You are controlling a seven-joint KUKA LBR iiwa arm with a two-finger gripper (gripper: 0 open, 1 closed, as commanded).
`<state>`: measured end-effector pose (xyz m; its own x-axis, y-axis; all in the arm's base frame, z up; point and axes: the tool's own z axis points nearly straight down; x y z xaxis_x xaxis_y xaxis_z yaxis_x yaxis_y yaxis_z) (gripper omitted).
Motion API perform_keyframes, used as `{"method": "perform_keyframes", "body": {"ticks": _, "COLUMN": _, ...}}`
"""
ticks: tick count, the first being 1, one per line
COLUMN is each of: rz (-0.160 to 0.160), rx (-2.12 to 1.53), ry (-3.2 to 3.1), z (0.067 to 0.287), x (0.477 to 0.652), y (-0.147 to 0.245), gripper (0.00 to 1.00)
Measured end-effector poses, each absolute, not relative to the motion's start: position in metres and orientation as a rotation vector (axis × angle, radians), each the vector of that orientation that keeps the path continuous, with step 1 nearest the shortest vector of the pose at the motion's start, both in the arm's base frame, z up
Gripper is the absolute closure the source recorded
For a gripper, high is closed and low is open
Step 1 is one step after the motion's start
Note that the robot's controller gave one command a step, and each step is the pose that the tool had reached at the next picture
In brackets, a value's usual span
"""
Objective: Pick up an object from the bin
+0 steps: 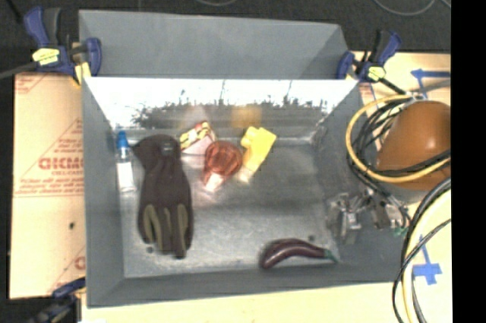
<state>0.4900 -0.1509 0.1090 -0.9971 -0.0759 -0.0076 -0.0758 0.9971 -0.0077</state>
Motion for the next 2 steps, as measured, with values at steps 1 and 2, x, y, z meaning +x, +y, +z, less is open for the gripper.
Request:
{"method": "perform_keyframes", "body": {"ticks": 1, "rz": -0.008, "rx": 0.196, "ry": 3.129, "z": 0.0733, "x": 0.4841, "y": -0.1552, "gripper": 1.0}}
{"method": "perform_keyframes", "body": {"ticks": 2, "rz": -0.008, "rx": 0.196, "ry": 3.129, "z": 0.0733, "x": 0.484, "y": -0.1553, "gripper": 1.0}}
